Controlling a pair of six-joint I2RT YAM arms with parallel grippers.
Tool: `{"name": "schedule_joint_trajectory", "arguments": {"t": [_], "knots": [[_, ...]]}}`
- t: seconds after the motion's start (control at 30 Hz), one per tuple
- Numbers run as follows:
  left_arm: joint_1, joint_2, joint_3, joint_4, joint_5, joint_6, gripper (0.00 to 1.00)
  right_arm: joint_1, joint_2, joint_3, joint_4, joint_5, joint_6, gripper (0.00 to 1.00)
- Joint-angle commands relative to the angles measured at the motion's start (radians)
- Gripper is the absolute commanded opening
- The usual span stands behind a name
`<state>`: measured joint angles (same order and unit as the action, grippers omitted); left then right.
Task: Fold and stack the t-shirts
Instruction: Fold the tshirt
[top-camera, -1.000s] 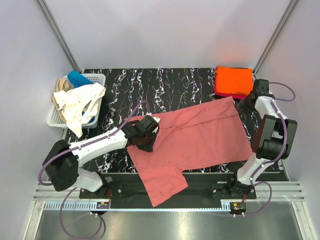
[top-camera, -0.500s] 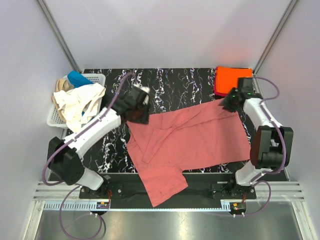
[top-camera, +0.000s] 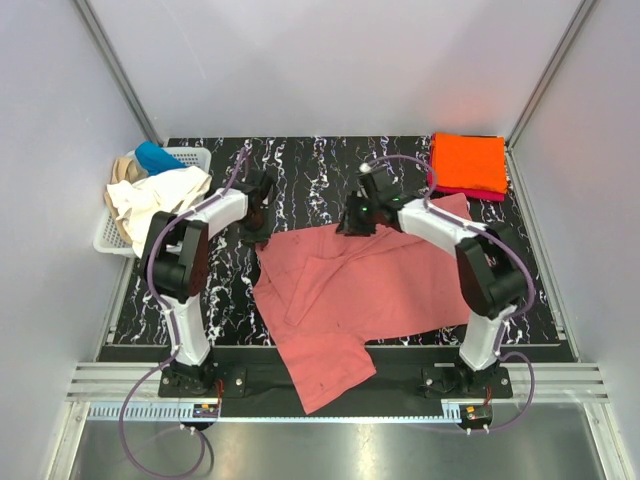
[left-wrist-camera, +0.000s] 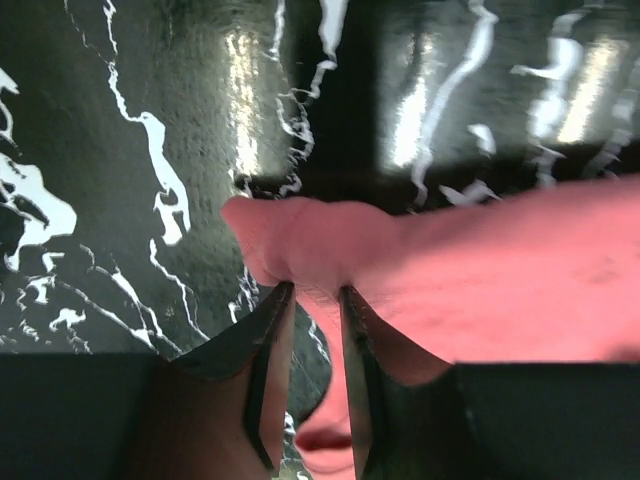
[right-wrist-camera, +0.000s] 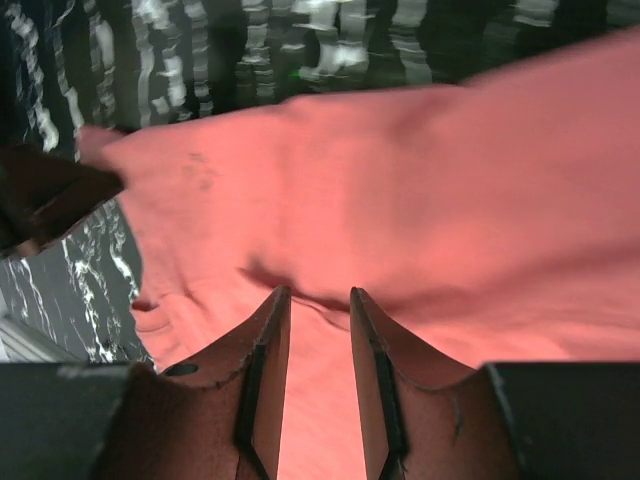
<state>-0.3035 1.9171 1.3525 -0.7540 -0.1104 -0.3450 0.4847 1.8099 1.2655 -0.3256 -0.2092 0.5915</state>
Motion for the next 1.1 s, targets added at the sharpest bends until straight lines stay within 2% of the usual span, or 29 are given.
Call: {"name": "schedule_joint_trajectory", "arguments": {"t": [0.0, 0.17, 0.43, 0.63, 0.8, 1.07], "knots": [[0.030, 0.028, 0.030, 0.039, -0.026, -0.003, 0.29, 0.063, 0.097, 0.124, 0.054, -0.051, -0.084, 0.37], [0.066, 0.065, 0.031, 0.038, -0.012, -0.005, 0.28, 0.095, 0.209, 0.225, 0.056, -0.143, -0.188, 0.39], [0.081, 0.011, 0.083, 0.035, 0.028, 0.020, 0.31, 0.126, 0.244, 0.250, 0.051, -0.294, -0.337, 0.42], [0.080, 0.028, 0.178, -0.019, 0.055, 0.029, 0.30, 0.153, 0.293, 0.273, 0.053, -0.266, -0.361, 0.45], [0.078, -0.052, 0.169, -0.019, 0.029, 0.023, 0.30, 0.153, 0.330, 0.291, 0.051, -0.277, -0.380, 0.46], [0.072, -0.034, 0.129, 0.038, 0.216, -0.023, 0.30, 0.170, 0.356, 0.307, 0.048, -0.294, -0.413, 0.47]]}}
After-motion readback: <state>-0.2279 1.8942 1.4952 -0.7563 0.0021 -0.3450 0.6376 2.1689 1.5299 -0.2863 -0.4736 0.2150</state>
